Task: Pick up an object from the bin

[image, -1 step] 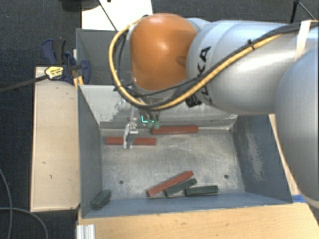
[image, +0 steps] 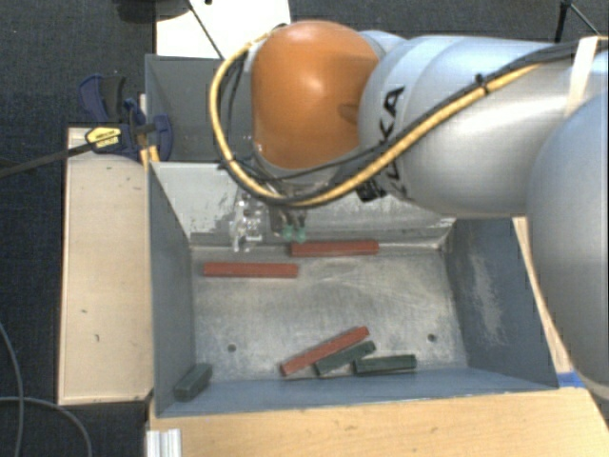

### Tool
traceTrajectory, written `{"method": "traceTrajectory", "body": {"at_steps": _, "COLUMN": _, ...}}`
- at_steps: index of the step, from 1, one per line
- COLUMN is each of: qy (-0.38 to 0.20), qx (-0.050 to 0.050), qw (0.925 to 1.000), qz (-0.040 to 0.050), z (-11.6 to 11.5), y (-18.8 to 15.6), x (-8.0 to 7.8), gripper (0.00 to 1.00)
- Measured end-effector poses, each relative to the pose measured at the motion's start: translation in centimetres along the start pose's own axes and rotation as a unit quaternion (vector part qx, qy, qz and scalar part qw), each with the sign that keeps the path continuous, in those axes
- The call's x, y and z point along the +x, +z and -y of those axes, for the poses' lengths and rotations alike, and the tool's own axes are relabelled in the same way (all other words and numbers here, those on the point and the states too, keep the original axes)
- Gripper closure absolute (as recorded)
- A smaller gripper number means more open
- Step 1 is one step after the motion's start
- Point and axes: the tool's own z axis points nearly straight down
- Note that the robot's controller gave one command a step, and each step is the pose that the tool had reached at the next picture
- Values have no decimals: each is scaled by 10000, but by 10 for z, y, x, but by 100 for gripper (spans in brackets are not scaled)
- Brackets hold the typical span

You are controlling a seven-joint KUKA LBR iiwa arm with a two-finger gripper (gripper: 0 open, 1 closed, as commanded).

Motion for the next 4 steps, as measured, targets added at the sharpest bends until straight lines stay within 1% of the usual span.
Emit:
{"method": "traceTrajectory", "body": {"at_steps": 1, "qy": 5, "qx": -1, "qw": 10000, "qz": 0, "z": 0, "y": 0, "x": 0, "gripper": 100}}
{"method": "traceTrajectory", "body": {"at_steps": 2, "qy": 304, "qx": 5, "qw": 9995, "qz": -12, "z": -3, "y": 80, "x": -10, "gripper": 0}}
{"method": "traceTrajectory", "body": {"at_steps": 3, "qy": 311, "qx": 1, "qw": 9995, "qz": -3, "z": -3, "y": 79, "x": -11, "gripper": 0}}
{"method": "traceTrajectory", "body": {"at_steps": 4, "qy": 129, "qx": -22, "qw": 9999, "qz": 48, "z": 3, "y": 100, "x": -13, "gripper": 0}}
